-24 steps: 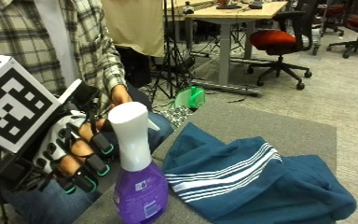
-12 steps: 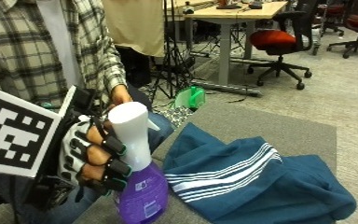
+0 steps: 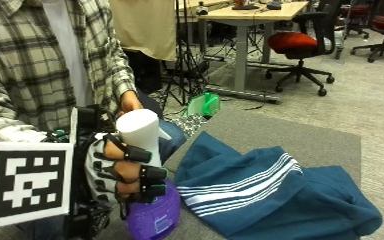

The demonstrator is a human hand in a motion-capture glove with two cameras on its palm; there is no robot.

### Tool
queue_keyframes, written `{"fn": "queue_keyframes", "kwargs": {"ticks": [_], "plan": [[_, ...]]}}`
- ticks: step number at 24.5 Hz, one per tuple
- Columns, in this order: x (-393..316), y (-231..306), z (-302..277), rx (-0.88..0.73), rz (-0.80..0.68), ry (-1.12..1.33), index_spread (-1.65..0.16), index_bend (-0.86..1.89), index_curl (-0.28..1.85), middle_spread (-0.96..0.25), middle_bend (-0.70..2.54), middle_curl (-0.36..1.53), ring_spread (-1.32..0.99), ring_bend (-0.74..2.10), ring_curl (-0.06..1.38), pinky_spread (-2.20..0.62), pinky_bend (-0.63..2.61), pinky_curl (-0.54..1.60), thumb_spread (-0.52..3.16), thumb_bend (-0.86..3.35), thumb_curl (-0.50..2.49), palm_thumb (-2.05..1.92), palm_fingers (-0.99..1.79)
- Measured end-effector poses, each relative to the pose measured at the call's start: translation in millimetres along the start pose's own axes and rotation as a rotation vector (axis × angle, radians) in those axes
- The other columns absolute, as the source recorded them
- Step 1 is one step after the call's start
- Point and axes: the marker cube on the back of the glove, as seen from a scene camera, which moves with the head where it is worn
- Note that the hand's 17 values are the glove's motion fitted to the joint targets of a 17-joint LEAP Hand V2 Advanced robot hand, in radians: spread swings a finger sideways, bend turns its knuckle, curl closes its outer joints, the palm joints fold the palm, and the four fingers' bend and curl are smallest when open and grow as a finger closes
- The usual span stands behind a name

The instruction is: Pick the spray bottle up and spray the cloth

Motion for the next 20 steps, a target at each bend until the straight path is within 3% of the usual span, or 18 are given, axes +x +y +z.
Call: {"fn": "queue_keyframes", "kwargs": {"ticks": [9, 20], "plan": [[29, -23, 12, 0.071, -0.045, -0.109, -0.24, 0.12, 0.2, -0.02, 0.32, 0.38, -0.03, 0.62, 0.33, 0.01, 0.62, 0.29, 0.86, -0.02, 0.52, 0.95, 0.59], [27, -35, 27, 0.148, -0.049, -0.208, -0.26, 0.18, 0.26, -0.1, 0.45, 0.44, -0.14, 0.57, 0.34, -0.04, 0.57, 0.28, 0.6, -0.01, 0.62, 1.1, 1.1]]}}
